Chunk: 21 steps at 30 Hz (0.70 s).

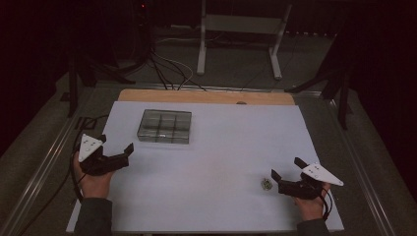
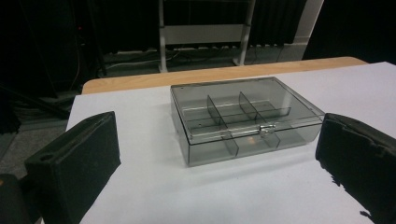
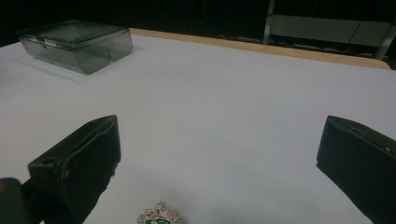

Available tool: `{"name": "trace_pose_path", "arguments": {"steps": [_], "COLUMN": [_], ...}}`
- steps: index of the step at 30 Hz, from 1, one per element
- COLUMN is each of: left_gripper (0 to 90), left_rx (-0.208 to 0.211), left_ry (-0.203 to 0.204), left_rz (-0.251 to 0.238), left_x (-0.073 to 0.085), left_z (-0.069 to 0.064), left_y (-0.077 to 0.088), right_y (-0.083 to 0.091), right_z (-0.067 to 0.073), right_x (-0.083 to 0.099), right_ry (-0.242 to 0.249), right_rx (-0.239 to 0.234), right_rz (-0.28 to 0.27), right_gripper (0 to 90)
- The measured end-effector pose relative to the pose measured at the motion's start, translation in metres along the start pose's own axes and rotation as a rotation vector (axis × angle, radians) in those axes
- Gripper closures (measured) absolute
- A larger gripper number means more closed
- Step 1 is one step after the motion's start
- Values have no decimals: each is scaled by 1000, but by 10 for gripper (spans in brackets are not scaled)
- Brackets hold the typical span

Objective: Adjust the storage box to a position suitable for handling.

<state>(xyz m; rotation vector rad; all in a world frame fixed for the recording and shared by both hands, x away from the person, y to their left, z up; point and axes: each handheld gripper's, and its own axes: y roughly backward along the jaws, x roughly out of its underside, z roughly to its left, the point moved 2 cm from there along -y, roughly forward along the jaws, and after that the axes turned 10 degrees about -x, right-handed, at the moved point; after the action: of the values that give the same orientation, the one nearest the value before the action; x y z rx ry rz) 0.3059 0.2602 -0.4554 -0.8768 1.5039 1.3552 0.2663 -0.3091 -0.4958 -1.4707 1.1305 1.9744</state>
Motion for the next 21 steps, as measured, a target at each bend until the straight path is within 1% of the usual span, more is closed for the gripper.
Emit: {"name": "trace_pose_path", "arguments": {"steps": [1,2,4,5,8,10,11,13,15,21], "left_gripper": [14,14,14,14,14,14,14,14,14,14], "left_rx": [-6,-6,-25,-28,-31,-31,-32,-37,-62,-72], "left_ry": [-2,-2,-10,-12,-16,-16,-18,-15,-4,17], "left_rz": [4,4,9,8,14,14,17,20,34,34], "left_x": [-2,-2,-3,-4,-6,-6,-7,-8,-9,-9], "left_z": [1,1,2,2,4,4,5,6,8,11], "left_y": [-4,-4,-8,-11,-19,-19,-24,-28,-34,-44], "right_y": [0,0,0,0,1,1,1,0,1,0], "right_z": [0,0,-1,-1,-1,-1,-1,-1,-1,-1], "right_x": [0,0,0,0,0,0,0,0,0,0], "right_ry": [0,0,-2,-2,-4,-4,-4,-5,-2,-1], "right_rx": [1,1,3,7,9,9,9,10,13,15], "right_rz": [0,0,-1,-2,-3,-3,-3,-3,-5,-5], "right_gripper": [2,2,2,2,2,2,2,2,2,2]}}
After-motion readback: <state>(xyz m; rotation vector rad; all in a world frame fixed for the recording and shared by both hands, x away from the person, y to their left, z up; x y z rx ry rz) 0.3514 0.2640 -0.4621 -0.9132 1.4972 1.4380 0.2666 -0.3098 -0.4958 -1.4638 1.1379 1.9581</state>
